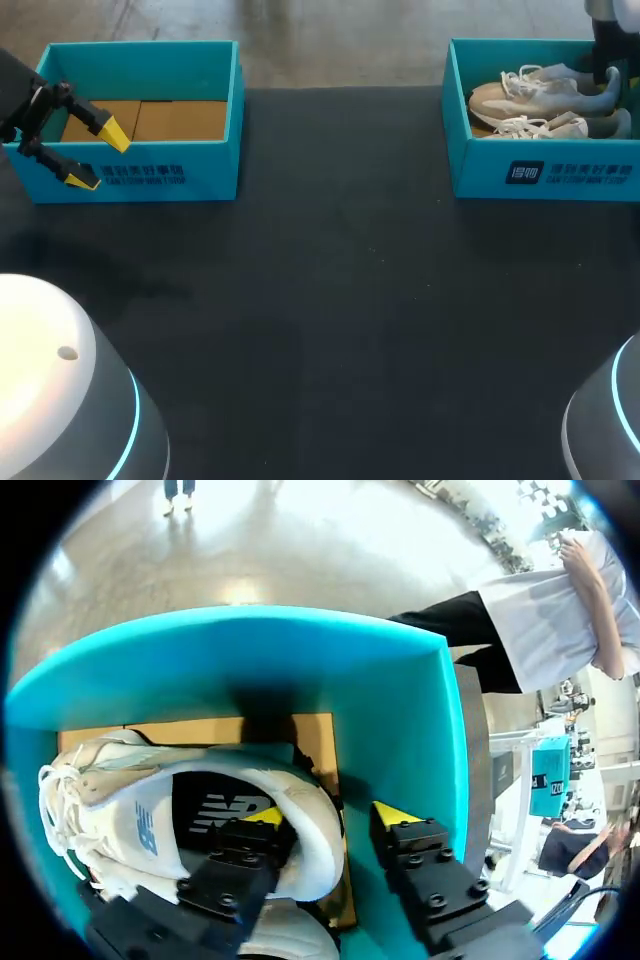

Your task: Take the shoe out of the shoebox, open the shoe tongue, remove and reinsert the insole, then place the shoe into the shoebox

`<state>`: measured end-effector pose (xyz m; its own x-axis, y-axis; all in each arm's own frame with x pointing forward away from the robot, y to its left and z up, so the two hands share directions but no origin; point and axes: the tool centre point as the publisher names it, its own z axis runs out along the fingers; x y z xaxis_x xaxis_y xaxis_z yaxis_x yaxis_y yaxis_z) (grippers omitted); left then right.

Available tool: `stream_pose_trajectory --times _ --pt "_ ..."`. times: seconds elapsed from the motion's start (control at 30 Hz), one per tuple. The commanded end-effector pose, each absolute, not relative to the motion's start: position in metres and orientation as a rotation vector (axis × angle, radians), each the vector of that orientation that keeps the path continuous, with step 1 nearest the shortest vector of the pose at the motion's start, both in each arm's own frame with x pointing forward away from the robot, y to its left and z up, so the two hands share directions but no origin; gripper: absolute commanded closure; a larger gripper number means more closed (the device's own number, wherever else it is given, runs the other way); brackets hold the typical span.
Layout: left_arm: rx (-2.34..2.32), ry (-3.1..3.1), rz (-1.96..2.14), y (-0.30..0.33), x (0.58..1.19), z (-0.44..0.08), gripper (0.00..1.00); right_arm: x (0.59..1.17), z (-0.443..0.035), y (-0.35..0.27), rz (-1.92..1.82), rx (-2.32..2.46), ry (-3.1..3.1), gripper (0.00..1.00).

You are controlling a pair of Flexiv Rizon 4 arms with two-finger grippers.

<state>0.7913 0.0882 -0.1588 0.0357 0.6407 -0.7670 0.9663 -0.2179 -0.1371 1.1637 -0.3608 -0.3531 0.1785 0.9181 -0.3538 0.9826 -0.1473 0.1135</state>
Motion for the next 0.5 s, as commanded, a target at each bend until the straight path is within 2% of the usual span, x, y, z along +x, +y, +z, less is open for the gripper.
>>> stream_pose_trajectory --times 0.03,0.5 --pt "1.899 1.623 -1.028 0.088 0.791 -0.159 0.0 1.163 -0.349 -0.363 -0.281 2.151 1.812 0.0" --pt "1.899 1.623 -1.028 0.088 0.791 -0.159 0.0 1.154 -0.315 -0.355 -0.202 2.165 1.832 0.0"
